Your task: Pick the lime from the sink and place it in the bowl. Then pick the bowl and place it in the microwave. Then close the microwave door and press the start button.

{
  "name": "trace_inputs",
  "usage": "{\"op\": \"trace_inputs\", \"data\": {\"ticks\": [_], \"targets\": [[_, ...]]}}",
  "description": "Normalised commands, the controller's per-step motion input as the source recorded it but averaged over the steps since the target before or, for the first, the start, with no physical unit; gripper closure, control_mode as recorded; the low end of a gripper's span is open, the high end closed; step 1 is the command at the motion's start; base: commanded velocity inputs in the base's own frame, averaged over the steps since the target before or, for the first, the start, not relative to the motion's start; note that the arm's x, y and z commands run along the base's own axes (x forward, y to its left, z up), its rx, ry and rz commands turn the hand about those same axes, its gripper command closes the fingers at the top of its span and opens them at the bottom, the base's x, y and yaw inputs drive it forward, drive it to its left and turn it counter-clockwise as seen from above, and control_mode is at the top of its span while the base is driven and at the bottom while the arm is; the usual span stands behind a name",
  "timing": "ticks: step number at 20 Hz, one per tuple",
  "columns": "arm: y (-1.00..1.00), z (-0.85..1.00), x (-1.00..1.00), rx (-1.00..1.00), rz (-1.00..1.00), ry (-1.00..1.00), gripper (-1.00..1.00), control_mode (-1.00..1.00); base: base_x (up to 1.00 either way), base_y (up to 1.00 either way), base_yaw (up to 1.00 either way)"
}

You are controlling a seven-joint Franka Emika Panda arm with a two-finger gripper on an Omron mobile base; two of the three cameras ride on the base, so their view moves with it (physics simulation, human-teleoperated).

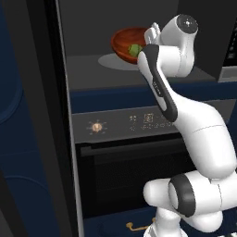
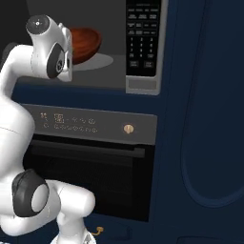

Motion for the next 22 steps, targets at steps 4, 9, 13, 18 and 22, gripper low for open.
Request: {"op": "trace_inputs", "data": {"ticks": [4, 9, 13, 18, 22], "targets": [[0.0, -0.17, 0.36, 0.0, 0.03, 0.02, -1.0, -1.0, 0.0, 0.0, 0.0], [0.0, -0.35, 0.07, 0.0, 0.03, 0.0, -1.0, -1.0, 0.0, 0.0, 0.0], [0.0, -0.13, -0.2, 0.0, 0.01, -0.06, -1.0, -1.0, 0.0, 0.0, 0.0], [0.0, 0.0, -0.66, 0.0, 0.0, -0.25, -1.0, -1.0, 0.0, 0.0, 0.0], [0.01, -0.13, -0.67, 0.0, 0.0, -0.18, -1.0, -1.0, 0.0, 0.0, 0.0]]}}
